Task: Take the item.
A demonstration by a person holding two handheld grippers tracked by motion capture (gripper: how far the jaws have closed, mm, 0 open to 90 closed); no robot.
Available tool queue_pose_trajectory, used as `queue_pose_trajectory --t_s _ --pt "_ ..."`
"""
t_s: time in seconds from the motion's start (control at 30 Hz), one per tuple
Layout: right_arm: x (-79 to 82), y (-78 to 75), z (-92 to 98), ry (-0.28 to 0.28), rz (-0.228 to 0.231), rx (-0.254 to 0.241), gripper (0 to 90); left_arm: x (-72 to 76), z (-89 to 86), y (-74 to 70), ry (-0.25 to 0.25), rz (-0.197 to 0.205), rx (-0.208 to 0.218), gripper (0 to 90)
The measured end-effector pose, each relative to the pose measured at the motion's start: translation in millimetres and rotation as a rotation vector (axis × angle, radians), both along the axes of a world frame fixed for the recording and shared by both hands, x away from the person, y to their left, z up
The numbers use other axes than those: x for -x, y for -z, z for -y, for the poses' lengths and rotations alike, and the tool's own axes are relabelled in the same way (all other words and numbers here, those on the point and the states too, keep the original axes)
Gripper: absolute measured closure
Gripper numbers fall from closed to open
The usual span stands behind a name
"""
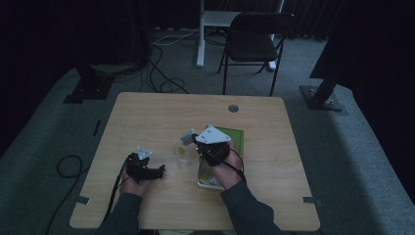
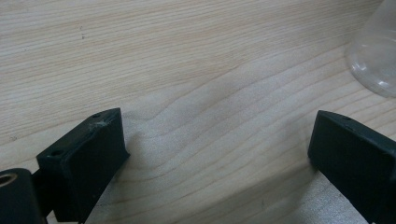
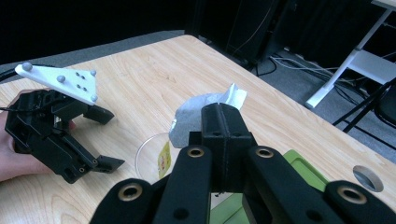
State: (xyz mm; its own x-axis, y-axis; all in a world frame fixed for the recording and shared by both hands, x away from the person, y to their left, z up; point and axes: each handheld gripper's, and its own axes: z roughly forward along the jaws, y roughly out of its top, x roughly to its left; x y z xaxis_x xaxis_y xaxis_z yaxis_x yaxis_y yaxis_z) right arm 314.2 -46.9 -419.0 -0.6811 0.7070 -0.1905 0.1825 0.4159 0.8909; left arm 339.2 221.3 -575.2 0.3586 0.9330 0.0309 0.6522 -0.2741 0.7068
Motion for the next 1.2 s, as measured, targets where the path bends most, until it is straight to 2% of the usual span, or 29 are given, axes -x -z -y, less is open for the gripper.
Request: queue_pose_trajectory --t_s 1.2 --pt "-12.5 18.0 -11.6 -0.001 -0.047 0.021 90.0 0.0 0.1 0.1 -0.001 0.001 0.002 4.8"
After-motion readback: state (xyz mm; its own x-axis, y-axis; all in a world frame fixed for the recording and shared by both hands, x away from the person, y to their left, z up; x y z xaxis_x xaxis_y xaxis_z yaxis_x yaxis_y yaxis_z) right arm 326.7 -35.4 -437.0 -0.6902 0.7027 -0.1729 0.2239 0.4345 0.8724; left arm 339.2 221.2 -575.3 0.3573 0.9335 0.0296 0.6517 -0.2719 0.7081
